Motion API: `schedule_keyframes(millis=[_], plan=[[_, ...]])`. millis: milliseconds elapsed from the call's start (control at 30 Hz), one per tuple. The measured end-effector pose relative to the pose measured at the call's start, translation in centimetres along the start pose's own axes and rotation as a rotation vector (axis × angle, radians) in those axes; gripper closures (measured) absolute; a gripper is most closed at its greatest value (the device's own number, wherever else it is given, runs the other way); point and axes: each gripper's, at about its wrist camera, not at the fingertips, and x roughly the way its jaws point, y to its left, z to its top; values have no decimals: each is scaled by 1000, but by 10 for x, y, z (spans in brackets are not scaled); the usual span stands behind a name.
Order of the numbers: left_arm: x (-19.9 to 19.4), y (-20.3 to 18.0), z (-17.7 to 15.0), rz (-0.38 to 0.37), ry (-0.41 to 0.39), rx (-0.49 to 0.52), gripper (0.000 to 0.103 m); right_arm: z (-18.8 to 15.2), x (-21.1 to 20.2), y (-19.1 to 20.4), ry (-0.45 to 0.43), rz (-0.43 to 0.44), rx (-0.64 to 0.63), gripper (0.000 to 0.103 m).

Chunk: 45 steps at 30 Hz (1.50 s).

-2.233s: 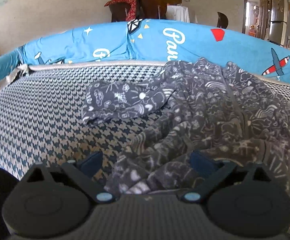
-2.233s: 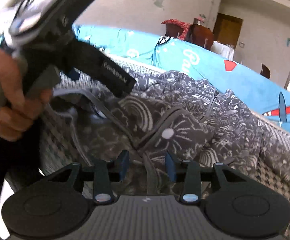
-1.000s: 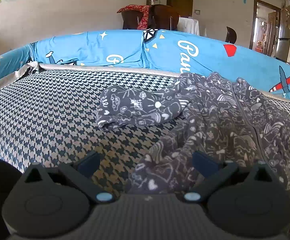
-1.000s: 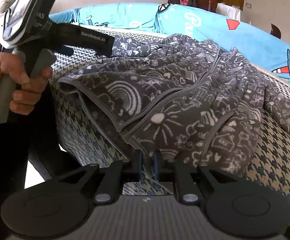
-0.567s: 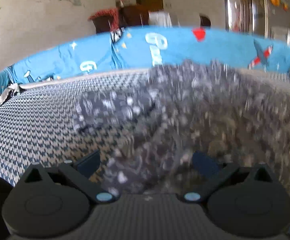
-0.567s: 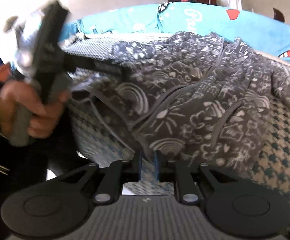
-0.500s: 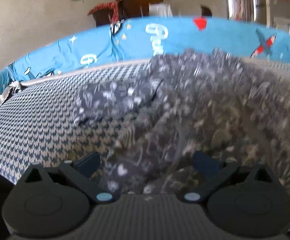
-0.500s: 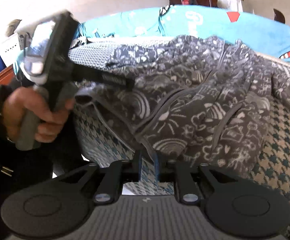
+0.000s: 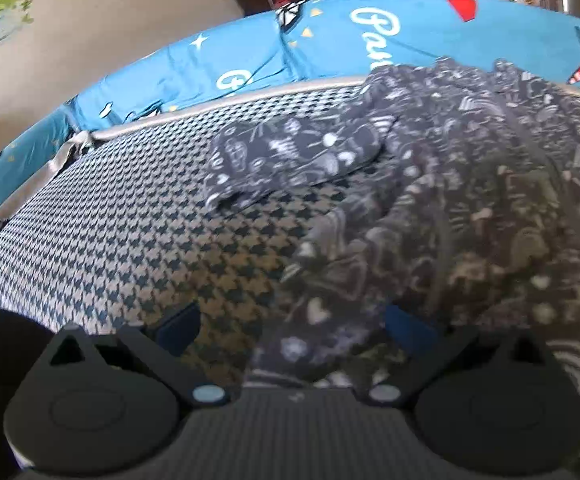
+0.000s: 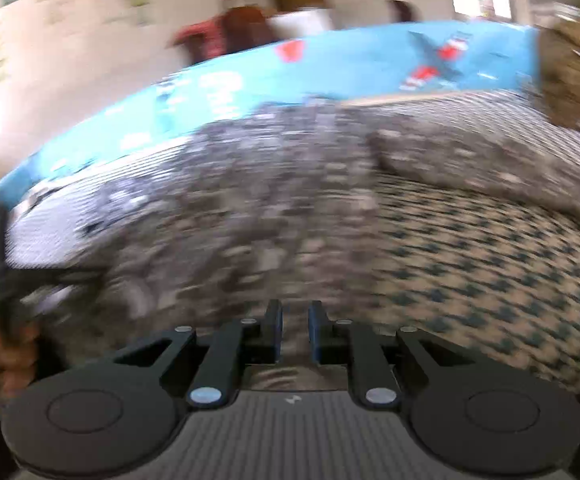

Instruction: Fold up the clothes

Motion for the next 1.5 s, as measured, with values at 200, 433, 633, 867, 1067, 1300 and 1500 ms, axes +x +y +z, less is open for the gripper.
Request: schedule_keyframes(millis=[200, 433, 633, 867, 1067, 1300, 1500], plan=[[-16, 8, 2, -90, -81, -55, 0, 3, 10, -30, -2, -89, 178, 84], [-25, -18, 1, -183, -140, 25, 0, 4, 24, -37, 3, -61, 238, 74], [-19, -28, -4, -192, -92, 61, 0, 0, 27, -25, -2, -89, 192, 69], [-17, -29, -7, -191, -76, 62, 0, 0, 30, -17, 5, -91, 156, 69], [-13, -30, -7, -187, -62, 57, 0, -1, 32, -10, 9, -84, 132, 69], [-13, -29, -7, -193, -57, 57, 0, -2, 36, -5, 5, -95, 110, 70], [-12, -27, -7, -206, -43, 40, 0, -5, 38, 1, -8, -116, 75, 69]])
